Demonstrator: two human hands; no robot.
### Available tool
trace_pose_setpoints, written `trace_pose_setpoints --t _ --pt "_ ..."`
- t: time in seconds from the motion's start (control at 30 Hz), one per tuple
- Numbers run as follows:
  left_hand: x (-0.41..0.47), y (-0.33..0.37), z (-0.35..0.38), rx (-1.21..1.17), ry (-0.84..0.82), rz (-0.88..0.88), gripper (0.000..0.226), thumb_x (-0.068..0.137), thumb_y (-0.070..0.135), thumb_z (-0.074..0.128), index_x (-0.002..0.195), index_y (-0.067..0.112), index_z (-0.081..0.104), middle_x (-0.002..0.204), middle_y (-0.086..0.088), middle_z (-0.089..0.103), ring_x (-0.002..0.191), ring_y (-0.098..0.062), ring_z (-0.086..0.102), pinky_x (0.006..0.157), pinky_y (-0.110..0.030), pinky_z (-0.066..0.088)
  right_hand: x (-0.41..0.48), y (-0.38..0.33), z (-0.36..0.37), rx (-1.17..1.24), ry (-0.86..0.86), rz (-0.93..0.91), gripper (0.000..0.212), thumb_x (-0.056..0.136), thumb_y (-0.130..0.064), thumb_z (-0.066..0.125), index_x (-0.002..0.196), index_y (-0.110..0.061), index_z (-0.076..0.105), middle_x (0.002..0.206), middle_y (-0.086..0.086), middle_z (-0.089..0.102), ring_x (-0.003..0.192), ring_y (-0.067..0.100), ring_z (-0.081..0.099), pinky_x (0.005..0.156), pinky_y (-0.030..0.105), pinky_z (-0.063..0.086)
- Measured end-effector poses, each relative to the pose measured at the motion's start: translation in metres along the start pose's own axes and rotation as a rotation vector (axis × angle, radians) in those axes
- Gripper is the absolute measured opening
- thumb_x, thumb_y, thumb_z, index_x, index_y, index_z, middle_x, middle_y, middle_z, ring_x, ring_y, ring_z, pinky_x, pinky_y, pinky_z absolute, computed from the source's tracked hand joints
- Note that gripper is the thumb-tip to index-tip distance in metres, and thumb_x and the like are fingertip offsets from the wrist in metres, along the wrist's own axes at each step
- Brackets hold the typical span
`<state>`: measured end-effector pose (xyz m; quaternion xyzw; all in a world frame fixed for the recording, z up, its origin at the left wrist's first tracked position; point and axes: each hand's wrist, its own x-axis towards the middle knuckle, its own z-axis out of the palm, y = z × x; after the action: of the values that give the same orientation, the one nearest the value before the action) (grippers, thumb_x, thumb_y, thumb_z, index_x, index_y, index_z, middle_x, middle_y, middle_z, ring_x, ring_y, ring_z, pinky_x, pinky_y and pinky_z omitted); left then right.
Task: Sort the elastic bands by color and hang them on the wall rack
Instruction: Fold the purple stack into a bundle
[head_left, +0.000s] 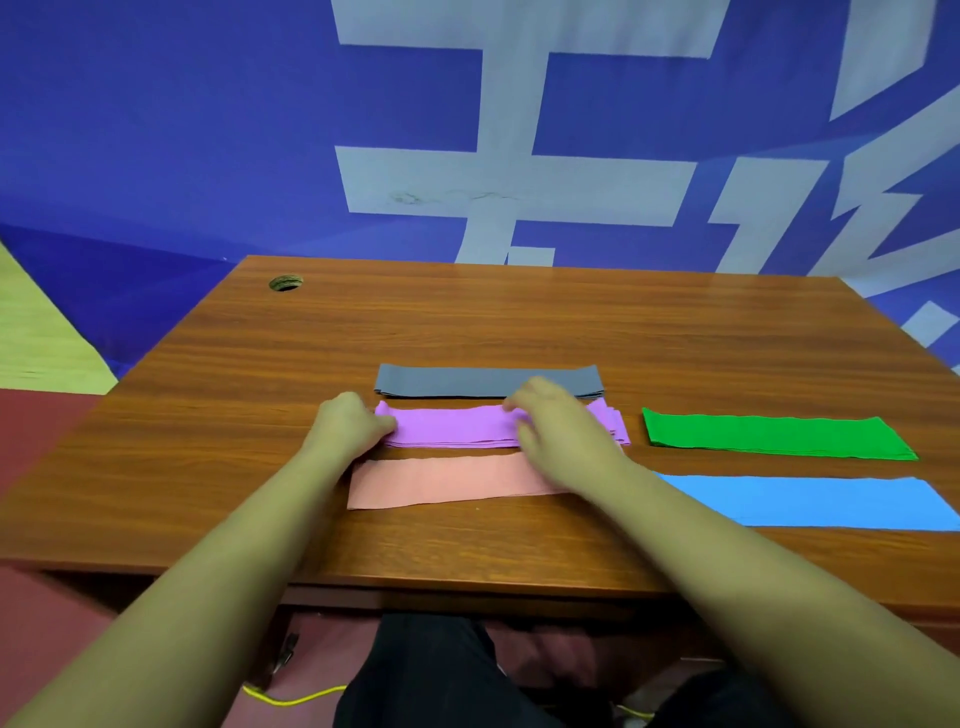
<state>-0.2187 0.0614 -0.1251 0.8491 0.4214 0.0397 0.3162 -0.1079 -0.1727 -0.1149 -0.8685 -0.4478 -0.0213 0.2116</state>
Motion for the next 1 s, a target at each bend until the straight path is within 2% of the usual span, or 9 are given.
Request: trace_pose_setpoints --t 0.1,0.2,0.3,0.4,0.53,0.63,0.73,0.9,1.0 --pt "0.001 0.003 -0.002 -0.011 -0.042 -0.047 0.03 0.083 0.033 0.065 0.071 0.005 0.057 0.069 -0.011 0.063 0.064 -0.028 0.06 0.055 -0.029 0.04 -0.003 -0.016 0.015 -0.047 -0.169 -0.073 0.029 0.096 -0.02 0.047 0.118 -0.012 0.064 0.119 0.006 0.058 0.116 0.022 0.051 0.099 0.04 0.044" --pt "0.004 0.002 -0.002 0.0 -0.072 -0.032 0.026 0.079 0.032 0.066 0.068 0.009 0.059 0.076 -0.015 0.068 0.077 -0.033 0.067 0.065 -0.033 0.048 -0.007 -0.014 0.022 -0.089 -0.191 -0.092 0.03 0.098 -0.023 0.043 0.116 -0.011 0.064 0.12 0.005 0.056 0.116 0.022 0.049 0.1 0.039 0.042" --pt "0.001 0.003 -0.001 0.006 -0.057 0.043 0.022 0.082 0.026 0.064 0.068 0.014 0.052 0.074 -0.01 0.063 0.075 -0.032 0.061 0.065 -0.033 0.043 -0.009 -0.014 0.022 -0.057 -0.186 -0.076 0.031 0.098 -0.022 0.043 0.118 -0.011 0.064 0.121 0.004 0.056 0.117 0.021 0.049 0.101 0.035 0.041" --pt "-0.002 0.005 -0.003 0.025 -0.055 0.089 0.018 0.081 0.022 0.064 0.078 0.015 0.048 0.078 -0.005 0.059 0.079 -0.029 0.058 0.063 -0.031 0.04 -0.009 -0.017 0.022 -0.049 -0.169 -0.056 0.031 0.097 -0.022 0.045 0.119 -0.012 0.064 0.12 0.004 0.057 0.115 0.022 0.051 0.1 0.034 0.042" --pt "-0.004 0.01 -0.011 -0.014 -0.142 0.005 0.025 0.079 0.021 0.075 0.076 0.009 0.053 0.074 -0.009 0.059 0.065 -0.025 0.055 0.056 -0.029 0.037 -0.008 -0.021 0.019 -0.014 -0.158 -0.006 0.03 0.095 -0.019 0.047 0.117 -0.011 0.065 0.118 0.004 0.059 0.113 0.022 0.053 0.098 0.034 0.043" --pt "-0.007 0.016 -0.013 -0.075 -0.189 -0.035 0.019 0.08 0.021 0.074 0.087 0.009 0.06 0.077 -0.008 0.06 0.06 -0.019 0.053 0.051 -0.026 0.036 -0.009 -0.02 0.018 0.009 -0.165 0.015 0.03 0.094 -0.018 0.048 0.118 -0.013 0.065 0.118 0.003 0.059 0.113 0.021 0.053 0.098 0.033 0.043" --pt "-0.011 0.016 -0.009 -0.138 -0.158 0.03 0.018 0.085 0.021 0.065 0.101 0.013 0.061 0.09 -0.007 0.064 0.065 -0.017 0.055 0.055 -0.027 0.041 -0.011 -0.02 0.017 0.034 -0.168 0.036 0.03 0.094 -0.018 0.049 0.118 -0.014 0.065 0.12 0.0 0.06 0.114 0.019 0.054 0.098 0.031 0.043" --pt "-0.012 0.008 -0.014 -0.319 -0.171 0.07 0.024 0.09 0.014 0.064 0.112 0.008 0.058 0.073 -0.01 0.068 0.06 -0.019 0.06 0.059 -0.029 0.048 -0.007 -0.026 0.011 0.088 -0.162 0.085 0.028 0.093 -0.017 0.048 0.114 -0.014 0.067 0.119 0.001 0.065 0.111 0.02 0.058 0.096 0.034 0.046" --pt "-0.015 0.007 -0.029 -0.351 -0.105 0.074 0.022 0.089 0.016 0.067 0.108 0.007 0.061 0.077 -0.007 0.066 0.061 -0.015 0.061 0.058 -0.025 0.048 -0.004 -0.033 0.01 0.128 -0.2 0.064 0.029 0.094 -0.017 0.048 0.116 -0.015 0.067 0.12 0.0 0.067 0.111 0.018 0.059 0.096 0.031 0.047"
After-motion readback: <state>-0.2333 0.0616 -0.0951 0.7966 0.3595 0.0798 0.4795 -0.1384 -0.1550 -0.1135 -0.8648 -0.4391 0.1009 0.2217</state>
